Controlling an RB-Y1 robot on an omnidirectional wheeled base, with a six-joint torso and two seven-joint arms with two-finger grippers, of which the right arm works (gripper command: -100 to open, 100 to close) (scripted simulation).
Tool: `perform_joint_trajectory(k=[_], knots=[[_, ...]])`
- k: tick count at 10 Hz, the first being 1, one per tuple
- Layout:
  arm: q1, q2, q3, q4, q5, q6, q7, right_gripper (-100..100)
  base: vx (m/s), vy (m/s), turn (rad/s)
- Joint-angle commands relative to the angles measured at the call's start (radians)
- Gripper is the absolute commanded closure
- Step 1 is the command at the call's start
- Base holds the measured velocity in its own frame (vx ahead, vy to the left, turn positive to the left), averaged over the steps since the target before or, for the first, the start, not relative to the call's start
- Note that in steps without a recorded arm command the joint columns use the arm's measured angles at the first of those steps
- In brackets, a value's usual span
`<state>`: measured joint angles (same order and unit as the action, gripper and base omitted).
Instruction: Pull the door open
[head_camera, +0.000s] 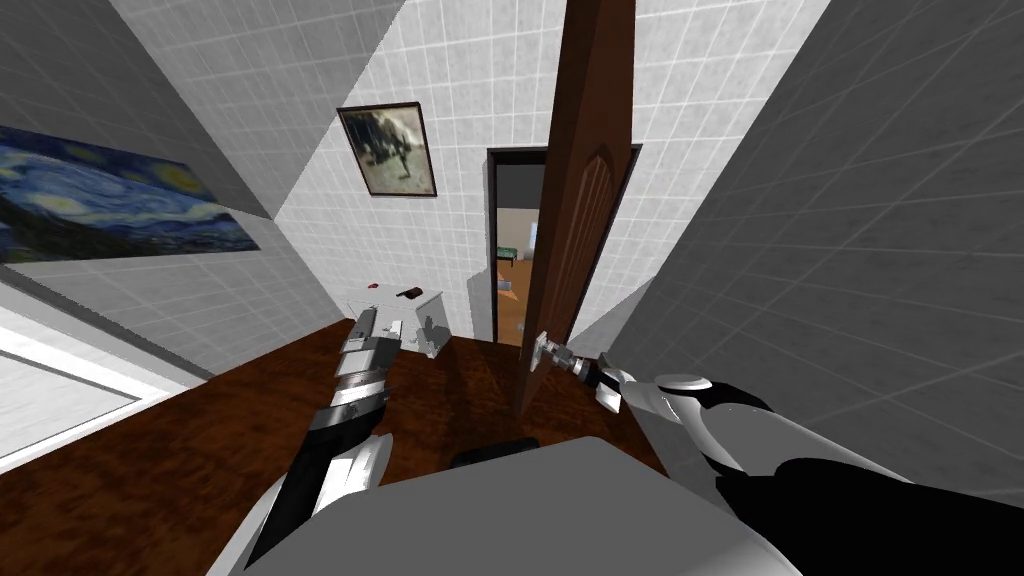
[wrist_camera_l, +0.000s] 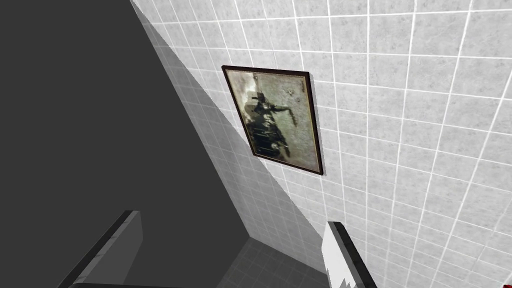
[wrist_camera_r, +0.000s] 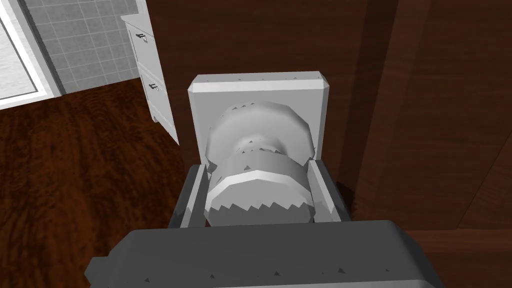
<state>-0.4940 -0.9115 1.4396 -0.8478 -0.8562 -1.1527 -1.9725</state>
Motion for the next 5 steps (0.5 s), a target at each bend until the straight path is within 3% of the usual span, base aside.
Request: perform_joint_trajectory(k=[1, 5], knots=[[0.005, -0.005, 0.005, 0.009, 0.01, -0.019, -0.012, 100, -0.13, -0.171, 0.165], [0.006, -0.007, 0.01, 0.035, 0.028, -0.05, -0.035, 100, -0.13, -0.158, 0.127]])
